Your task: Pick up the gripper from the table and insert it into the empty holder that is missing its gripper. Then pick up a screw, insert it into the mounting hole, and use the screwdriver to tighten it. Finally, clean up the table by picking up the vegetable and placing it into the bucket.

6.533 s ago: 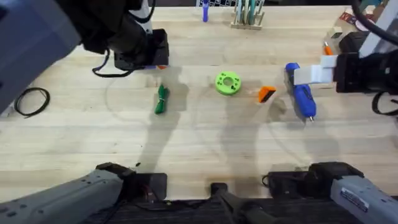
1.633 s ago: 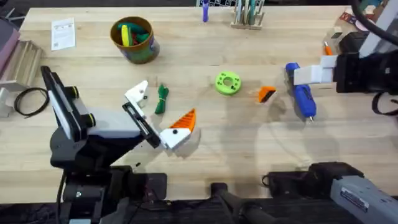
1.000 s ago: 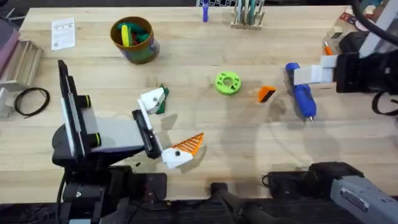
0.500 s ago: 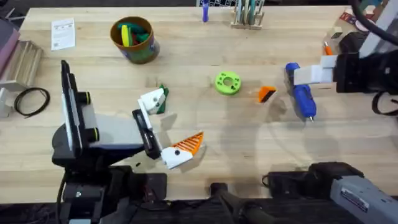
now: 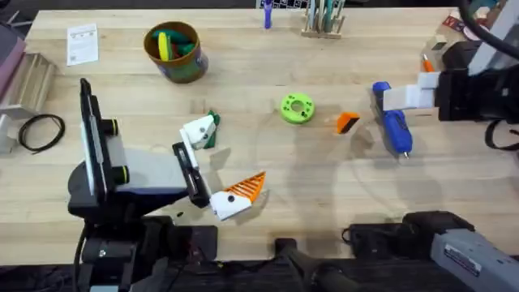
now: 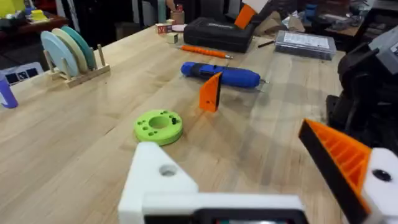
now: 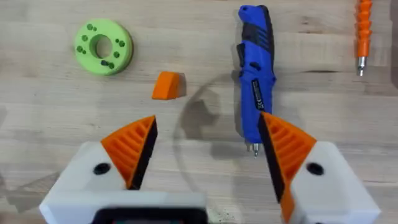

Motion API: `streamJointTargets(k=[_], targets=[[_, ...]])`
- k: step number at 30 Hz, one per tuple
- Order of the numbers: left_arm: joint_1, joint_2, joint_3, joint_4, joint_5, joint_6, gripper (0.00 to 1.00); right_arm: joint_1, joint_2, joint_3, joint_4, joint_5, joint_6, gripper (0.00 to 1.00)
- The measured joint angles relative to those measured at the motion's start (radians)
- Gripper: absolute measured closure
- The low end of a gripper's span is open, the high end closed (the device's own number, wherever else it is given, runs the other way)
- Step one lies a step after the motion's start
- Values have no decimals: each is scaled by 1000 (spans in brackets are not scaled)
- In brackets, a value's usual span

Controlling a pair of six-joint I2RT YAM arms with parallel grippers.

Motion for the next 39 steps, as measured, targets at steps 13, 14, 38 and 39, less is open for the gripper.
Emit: streamJointTargets(k=[13,14,38,39], targets=[[0,0,0,0,0,0,15,0,0,0,0,0,0,21],[0,0,0,0,0,0,15,0,0,0,0,0,0,21],[0,0,0,0,0,0,15,0,0,0,-1,-7,19,10],[0,0,0,0,0,0,15,0,0,0,-1,-7,19,10]])
